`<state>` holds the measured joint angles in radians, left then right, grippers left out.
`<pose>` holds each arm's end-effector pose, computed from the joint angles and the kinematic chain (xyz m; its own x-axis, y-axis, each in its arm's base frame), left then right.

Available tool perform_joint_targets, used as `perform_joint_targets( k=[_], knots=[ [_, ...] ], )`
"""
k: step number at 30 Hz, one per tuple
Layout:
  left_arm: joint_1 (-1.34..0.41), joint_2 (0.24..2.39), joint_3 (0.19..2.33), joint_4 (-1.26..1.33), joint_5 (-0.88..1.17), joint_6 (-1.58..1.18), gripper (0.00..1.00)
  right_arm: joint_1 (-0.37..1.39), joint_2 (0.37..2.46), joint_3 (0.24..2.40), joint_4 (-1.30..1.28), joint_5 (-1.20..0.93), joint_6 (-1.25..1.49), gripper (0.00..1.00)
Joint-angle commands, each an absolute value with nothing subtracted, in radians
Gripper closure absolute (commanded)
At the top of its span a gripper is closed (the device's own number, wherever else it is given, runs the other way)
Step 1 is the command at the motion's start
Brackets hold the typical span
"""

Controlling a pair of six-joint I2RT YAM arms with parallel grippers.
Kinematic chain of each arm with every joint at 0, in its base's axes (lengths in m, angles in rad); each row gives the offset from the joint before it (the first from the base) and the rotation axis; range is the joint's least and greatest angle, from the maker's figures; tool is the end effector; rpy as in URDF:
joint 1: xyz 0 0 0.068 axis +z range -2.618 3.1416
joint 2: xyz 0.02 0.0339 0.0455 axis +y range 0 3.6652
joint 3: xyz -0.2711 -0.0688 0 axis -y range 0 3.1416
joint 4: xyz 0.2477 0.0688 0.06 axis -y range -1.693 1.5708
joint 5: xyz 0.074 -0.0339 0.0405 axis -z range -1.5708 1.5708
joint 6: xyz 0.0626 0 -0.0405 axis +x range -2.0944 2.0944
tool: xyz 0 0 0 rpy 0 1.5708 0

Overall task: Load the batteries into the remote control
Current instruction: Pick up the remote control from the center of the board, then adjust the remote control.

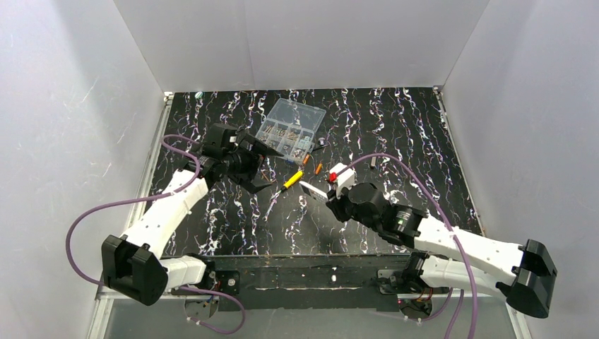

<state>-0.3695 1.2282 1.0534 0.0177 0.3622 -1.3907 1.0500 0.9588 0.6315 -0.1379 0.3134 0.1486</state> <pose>0.2850 -0.1342 0.3641 -0.6795 -0.7234 -0.1224 -0.0246 0.1891 -0.9816 0.1349 0.1964 0.2527 -0.3226 -0.2794 -0.9044 -0.6474 0.7621 -0.0045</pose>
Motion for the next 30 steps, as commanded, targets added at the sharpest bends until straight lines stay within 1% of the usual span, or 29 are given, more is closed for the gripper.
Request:
perform_joint_targets(
  k=[1, 6, 10, 21, 26, 30],
  knots=[
    [-0.406, 1.246, 1.052, -0.006, 0.379, -1.517, 0.06, 1.071, 0.891, 0.633, 0.025, 0.383, 0.016, 0.99],
    [-0.447, 1.267, 1.062, -0.006, 0.363, -1.582, 0.08, 1.089, 0.884, 0.667, 0.091, 0.396, -0.121, 0.99],
    [-0.471, 1.287, 1.078, -0.006, 0.364, -1.606, 0.10, 1.101, 0.916, 0.710, 0.124, 0.410, -0.189, 0.99],
    [-0.505, 1.326, 1.098, 0.035, 0.359, -1.619, 0.17, 1.146, 0.983, 0.798, 0.153, 0.405, -0.222, 0.99],
    [-0.512, 1.335, 1.103, 0.043, 0.362, -1.620, 0.27, 1.178, 1.005, 0.815, 0.152, 0.410, -0.236, 0.99],
    [-0.512, 1.336, 1.104, 0.048, 0.366, -1.623, 0.39, 1.201, 1.025, 0.826, 0.145, 0.425, -0.261, 0.99]
  ],
)
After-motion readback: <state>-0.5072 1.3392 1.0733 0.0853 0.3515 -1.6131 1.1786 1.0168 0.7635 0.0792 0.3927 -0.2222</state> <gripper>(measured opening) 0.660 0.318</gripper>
